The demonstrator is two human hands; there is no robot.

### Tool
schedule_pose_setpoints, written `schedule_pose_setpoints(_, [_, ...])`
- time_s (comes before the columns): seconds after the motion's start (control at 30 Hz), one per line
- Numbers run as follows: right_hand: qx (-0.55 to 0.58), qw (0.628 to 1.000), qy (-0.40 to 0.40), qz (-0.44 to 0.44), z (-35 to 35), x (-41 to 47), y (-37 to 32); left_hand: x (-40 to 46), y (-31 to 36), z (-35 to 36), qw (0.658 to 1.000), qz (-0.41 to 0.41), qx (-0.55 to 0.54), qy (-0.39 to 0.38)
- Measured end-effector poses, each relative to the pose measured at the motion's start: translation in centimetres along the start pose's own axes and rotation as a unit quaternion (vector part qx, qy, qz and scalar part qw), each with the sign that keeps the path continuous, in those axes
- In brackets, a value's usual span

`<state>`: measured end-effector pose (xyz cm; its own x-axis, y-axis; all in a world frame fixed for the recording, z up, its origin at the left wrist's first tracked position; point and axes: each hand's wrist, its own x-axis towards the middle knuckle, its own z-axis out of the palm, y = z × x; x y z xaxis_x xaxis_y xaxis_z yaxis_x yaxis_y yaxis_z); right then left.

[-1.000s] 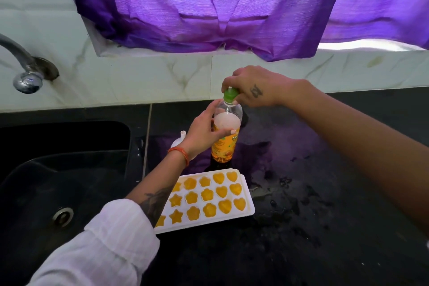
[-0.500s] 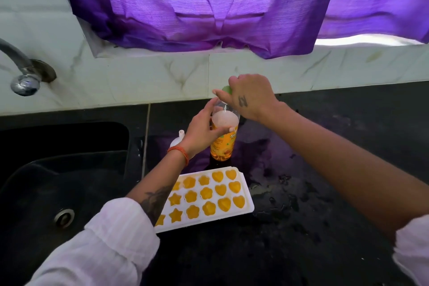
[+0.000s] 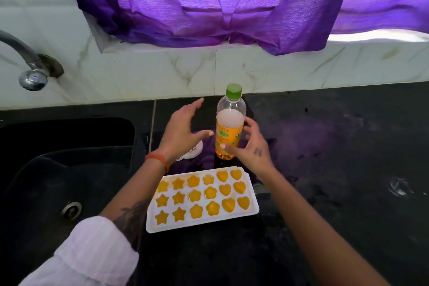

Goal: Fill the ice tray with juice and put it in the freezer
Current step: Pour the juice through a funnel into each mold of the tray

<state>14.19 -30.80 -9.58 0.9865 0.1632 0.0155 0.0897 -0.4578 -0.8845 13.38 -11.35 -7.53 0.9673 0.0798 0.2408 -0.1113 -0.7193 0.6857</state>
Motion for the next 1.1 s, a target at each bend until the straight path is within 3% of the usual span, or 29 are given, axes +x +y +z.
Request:
schedule_pose_setpoints(0.07, [-0.001,1.000,0.005,-0.024,1.3,0.4,0.6,-0.6,-1.6,-0.5,0.995,-0.018,0.085,0.039])
schedule_pose_setpoints(0.17, [-0.048,0.998,0.042,-0.025,2.5,1.7,0.9,-1.3,-3.5,-0.4,0.991,-0.064,0.116,-0.002])
schedule_pose_setpoints(0.27, [-0.077,0.995,0.054,-0.021,2.7,3.6,0.9,-1.6,-4.7,0.3,0.993,-0.088,0.077,-0.028])
schedule_pose_setpoints(0.43, [-0.068,0.994,0.071,-0.047,2.6,8.9,-0.7,-1.3,-5.7,1.1,0.996,-0.087,0.000,0.008])
schedule_pose_setpoints(0.67, [-0.084,0.991,0.083,-0.066,4.2,18.5,-1.9,-0.4,-7.1,2.1,0.995,-0.092,-0.015,0.016])
schedule_pose_setpoints(1.0, [-0.094,0.993,0.067,-0.023,6.0,21.5,0.1,-0.1,-7.8,1.9,0.996,-0.084,-0.034,0.015])
schedule_pose_setpoints(1.1, [-0.100,0.992,0.060,0.043,5.4,20.5,-0.5,0.3,-7.5,1.3,0.996,-0.084,-0.033,0.012])
